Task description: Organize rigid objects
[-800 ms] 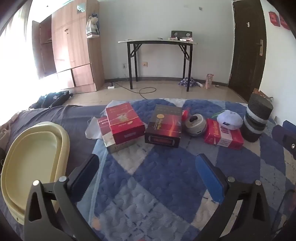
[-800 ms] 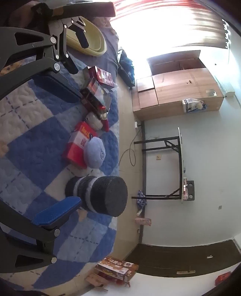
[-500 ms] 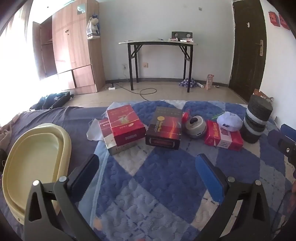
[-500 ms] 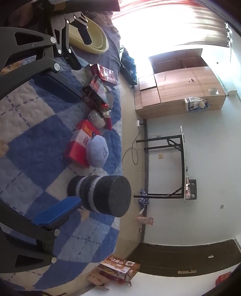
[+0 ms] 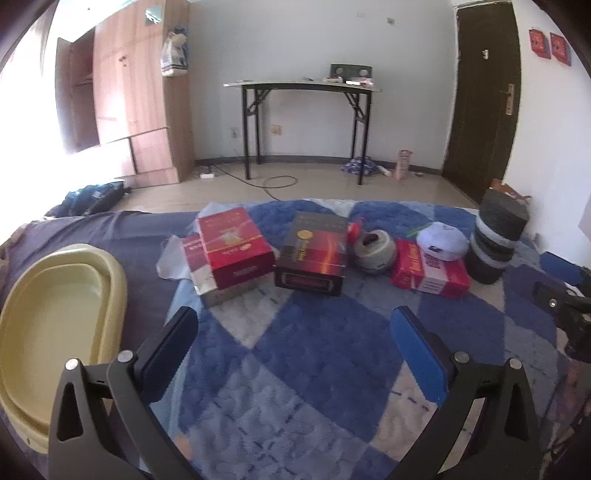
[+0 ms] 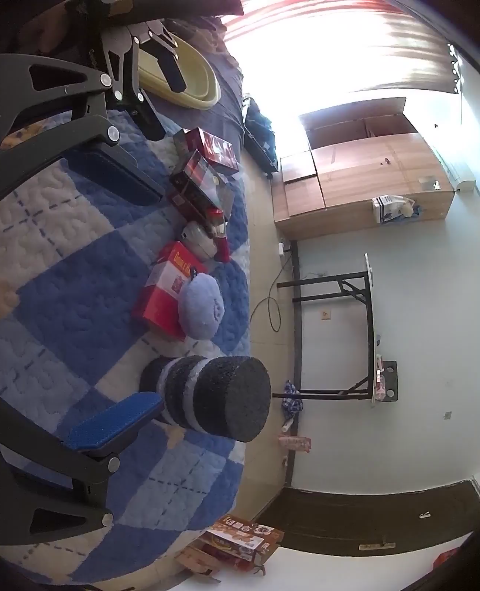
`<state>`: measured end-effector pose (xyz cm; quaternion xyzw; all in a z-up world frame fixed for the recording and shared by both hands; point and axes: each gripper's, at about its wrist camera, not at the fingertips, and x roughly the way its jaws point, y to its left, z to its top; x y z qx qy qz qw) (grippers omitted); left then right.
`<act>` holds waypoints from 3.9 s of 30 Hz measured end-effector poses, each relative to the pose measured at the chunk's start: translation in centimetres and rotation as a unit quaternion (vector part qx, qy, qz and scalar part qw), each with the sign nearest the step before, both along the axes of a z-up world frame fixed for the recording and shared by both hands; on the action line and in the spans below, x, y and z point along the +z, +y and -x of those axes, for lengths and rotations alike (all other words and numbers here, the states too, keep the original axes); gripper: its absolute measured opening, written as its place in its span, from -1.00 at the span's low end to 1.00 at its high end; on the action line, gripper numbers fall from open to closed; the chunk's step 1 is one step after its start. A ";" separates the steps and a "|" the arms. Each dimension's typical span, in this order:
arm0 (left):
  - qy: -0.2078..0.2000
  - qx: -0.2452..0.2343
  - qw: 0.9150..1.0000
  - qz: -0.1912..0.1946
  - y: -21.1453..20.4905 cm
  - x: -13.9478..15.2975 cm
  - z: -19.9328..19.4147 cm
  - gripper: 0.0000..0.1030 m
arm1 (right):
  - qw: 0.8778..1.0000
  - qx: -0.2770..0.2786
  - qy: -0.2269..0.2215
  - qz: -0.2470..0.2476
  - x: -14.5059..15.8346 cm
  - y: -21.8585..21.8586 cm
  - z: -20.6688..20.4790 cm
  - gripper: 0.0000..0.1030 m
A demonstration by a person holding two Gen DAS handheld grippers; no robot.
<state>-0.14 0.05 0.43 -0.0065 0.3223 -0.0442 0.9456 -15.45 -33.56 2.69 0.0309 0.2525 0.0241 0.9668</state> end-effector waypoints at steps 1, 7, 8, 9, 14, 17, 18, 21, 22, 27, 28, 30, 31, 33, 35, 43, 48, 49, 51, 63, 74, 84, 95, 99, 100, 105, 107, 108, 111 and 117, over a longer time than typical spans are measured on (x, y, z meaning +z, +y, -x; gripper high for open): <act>0.001 0.002 1.000 0.002 0.0 0.0 -0.1 1.00 | 1.000 -0.001 0.000 0.000 -0.1 0.0 0.0 0.99; 0.000 0.011 1.000 0.010 0.1 0.0 -0.1 1.00 | 1.000 -0.005 0.002 0.003 -0.2 0.2 -0.1 0.99; 0.002 0.009 1.000 0.014 0.2 -0.1 -0.1 1.00 | 1.000 -0.009 0.005 0.008 -0.2 0.3 -0.2 0.99; 0.005 0.010 1.000 0.015 0.3 -0.1 -0.2 1.00 | 1.000 -0.016 0.008 0.015 -0.2 0.4 -0.2 0.99; 0.010 0.019 1.000 0.018 0.5 -0.3 -0.4 1.00 | 1.000 -0.016 0.009 0.022 0.0 0.9 -0.2 0.99; 0.011 0.023 0.999 0.019 0.7 -0.2 -0.4 1.00 | 0.999 -0.017 0.009 0.025 0.0 1.0 -0.2 0.99; 0.010 0.023 0.999 0.021 0.8 -0.2 -0.4 1.00 | 0.999 -0.017 0.009 0.025 0.0 1.0 -0.2 0.99; 0.007 0.022 1.000 0.018 0.7 -0.2 -0.3 1.00 | 1.000 -0.015 0.009 0.024 0.0 1.0 -0.2 0.99; 0.006 0.022 1.000 0.016 0.7 -0.2 -0.3 1.00 | 1.000 -0.015 0.009 0.025 0.0 1.0 -0.2 0.99; 0.005 0.022 1.000 0.010 0.4 -0.2 -0.3 1.00 | 0.999 -0.022 0.017 0.034 -0.1 1.2 -0.5 0.99; 0.005 0.022 1.000 0.010 0.4 -0.2 -0.3 1.00 | 0.999 -0.025 0.019 0.035 -0.1 1.2 -0.5 0.99; 0.004 0.023 1.000 0.007 0.3 -0.2 -0.3 1.00 | 0.999 -0.026 0.024 0.035 -0.2 1.2 -0.7 0.99; 0.004 0.024 1.000 0.006 0.3 -0.2 -0.3 1.00 | 0.999 -0.026 0.026 0.035 -0.2 1.2 -0.7 0.99; 0.003 0.025 1.000 0.006 0.3 -0.2 -0.3 1.00 | 0.999 -0.027 0.028 0.036 -0.2 1.2 -0.8 0.99; 0.002 0.025 1.000 0.006 0.3 -0.2 -0.3 1.00 | 0.999 -0.028 0.028 0.034 -0.2 1.1 -0.8 0.99; 0.001 0.024 1.000 0.000 0.4 -0.1 -0.2 1.00 | 0.999 -0.026 0.025 0.032 -0.1 1.2 -0.7 0.99; 0.001 0.025 1.000 -0.001 0.4 -0.1 -0.2 1.00 | 0.999 -0.021 0.023 0.026 0.0 1.1 -0.5 0.99; 0.001 0.025 1.000 -0.001 0.4 -0.2 -0.2 1.00 | 0.999 -0.020 0.024 0.025 0.0 1.1 -0.6 0.99; 0.002 0.025 1.000 -0.002 0.4 -0.2 -0.2 1.00 | 0.999 -0.021 0.024 0.025 0.0 1.1 -0.6 0.99; 0.006 0.043 0.999 -0.005 0.9 -0.2 -0.1 1.00 | 0.999 -0.019 0.025 0.023 0.1 1.3 -0.5 0.99; 0.004 0.035 0.999 0.002 1.3 -0.1 -0.2 1.00 | 0.999 -0.024 0.027 0.017 0.2 1.0 -0.7 0.99; 0.004 0.033 0.999 0.009 1.3 0.0 -0.1 1.00 | 0.999 -0.017 0.026 0.015 0.1 1.2 -0.8 0.99; 0.001 0.022 1.000 0.005 0.8 -0.1 -0.2 1.00 | 0.999 -0.015 0.024 0.015 0.2 1.2 -0.8 0.99; -0.003 0.020 1.000 -0.020 0.3 -0.2 -0.1 1.00 | 0.999 -0.014 0.025 0.014 0.2 1.2 -0.8 0.99; -0.003 0.020 1.000 -0.019 0.4 -0.2 -0.1 1.00 | 0.999 -0.014 0.025 0.014 0.2 1.2 -0.8 0.99; 0.007 0.020 1.000 0.000 0.7 -0.4 -0.2 1.00 | 1.000 -0.014 0.025 0.012 0.2 1.1 -0.8 0.99; 0.007 0.015 1.000 -0.001 0.6 -0.5 -0.2 1.00 | 1.000 -0.015 0.025 0.012 0.2 1.1 -0.8 0.99; 0.007 0.012 1.000 -0.003 0.5 -0.5 -0.2 1.00 | 1.000 -0.015 0.025 0.011 0.1 1.1 -0.8 0.99; 0.012 -0.001 1.000 0.003 0.3 -0.7 -0.2 1.00 | 0.999 -0.017 0.028 0.008 0.0 0.8 -0.9 0.99; 0.008 0.007 0.999 0.033 -0.1 0.4 0.3 1.00 | 1.000 -0.025 0.017 0.008 0.4 -0.1 -0.5 0.99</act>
